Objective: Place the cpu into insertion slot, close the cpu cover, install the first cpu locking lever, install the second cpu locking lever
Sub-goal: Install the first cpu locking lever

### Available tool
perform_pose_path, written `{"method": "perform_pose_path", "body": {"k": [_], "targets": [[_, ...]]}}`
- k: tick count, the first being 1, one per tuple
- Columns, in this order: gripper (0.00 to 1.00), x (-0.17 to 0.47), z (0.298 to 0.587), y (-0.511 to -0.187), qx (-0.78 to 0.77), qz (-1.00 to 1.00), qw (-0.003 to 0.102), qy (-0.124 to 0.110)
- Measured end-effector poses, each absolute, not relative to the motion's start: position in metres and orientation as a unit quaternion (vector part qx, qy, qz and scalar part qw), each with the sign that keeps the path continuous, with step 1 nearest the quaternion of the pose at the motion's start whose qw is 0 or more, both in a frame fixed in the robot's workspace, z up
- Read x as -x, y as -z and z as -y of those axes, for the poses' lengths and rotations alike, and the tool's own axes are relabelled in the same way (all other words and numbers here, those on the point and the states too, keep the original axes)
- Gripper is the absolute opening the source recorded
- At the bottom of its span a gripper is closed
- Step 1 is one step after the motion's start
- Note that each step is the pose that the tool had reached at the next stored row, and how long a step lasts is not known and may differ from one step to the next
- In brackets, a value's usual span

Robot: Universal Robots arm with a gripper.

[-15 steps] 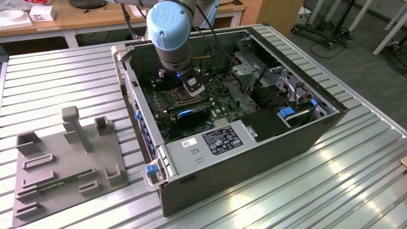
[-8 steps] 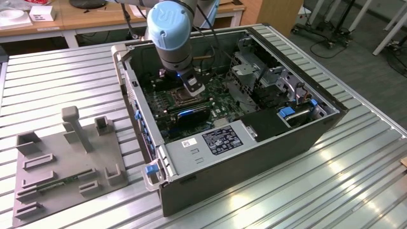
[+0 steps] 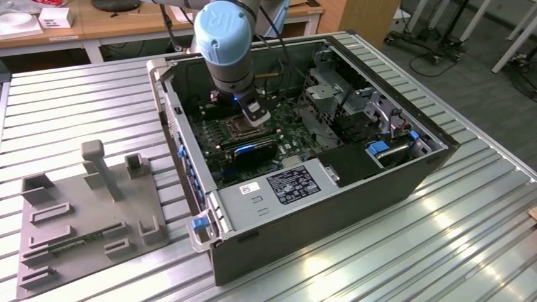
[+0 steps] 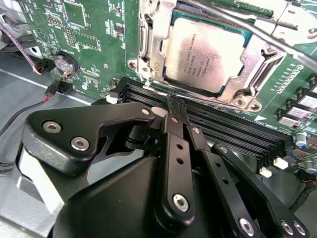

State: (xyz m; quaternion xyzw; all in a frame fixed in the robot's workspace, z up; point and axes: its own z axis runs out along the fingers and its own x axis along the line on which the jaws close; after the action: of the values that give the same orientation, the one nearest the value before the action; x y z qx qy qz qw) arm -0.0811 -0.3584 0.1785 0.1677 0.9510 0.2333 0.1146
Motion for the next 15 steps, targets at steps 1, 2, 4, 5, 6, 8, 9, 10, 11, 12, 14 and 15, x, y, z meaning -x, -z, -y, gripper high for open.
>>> {"method": "perform_pose_path", "body": {"k": [1,2,4,5,6,8,9,10,11,12,14,15], "targets": [[0.11,0.0811,0.3579,-0.1785,-0.168,-0.951,0.115,-0.233],[0.11,0.0811,0.3574,-0.1785,-0.168,-0.951,0.115,-0.233],[0.11,0.0811,0.3570,-0.1784,-0.169,-0.951,0.115,-0.233],[0.11,0.0811,0.3571,-0.1785,-0.169,-0.951,0.115,-0.233],[0.11,0.0811,0.3571,-0.1785,-0.169,-0.951,0.115,-0.233],[0.11,0.0811,0.3570,-0.1785,-0.169,-0.951,0.115,-0.233],[0.11,0.0810,0.3570,-0.1785,-0.169,-0.951,0.115,-0.233],[0.11,0.0807,0.3570,-0.1785,-0.169,-0.951,0.115,-0.233],[0.11,0.0801,0.3570,-0.1785,-0.169,-0.951,0.115,-0.233],[0.11,0.0793,0.3569,-0.1785,-0.169,-0.951,0.115,-0.233],[0.11,0.0778,0.3570,-0.1785,-0.170,-0.951,0.115,-0.233],[0.11,0.0773,0.3570,-0.1785,-0.170,-0.951,0.115,-0.233]]}}
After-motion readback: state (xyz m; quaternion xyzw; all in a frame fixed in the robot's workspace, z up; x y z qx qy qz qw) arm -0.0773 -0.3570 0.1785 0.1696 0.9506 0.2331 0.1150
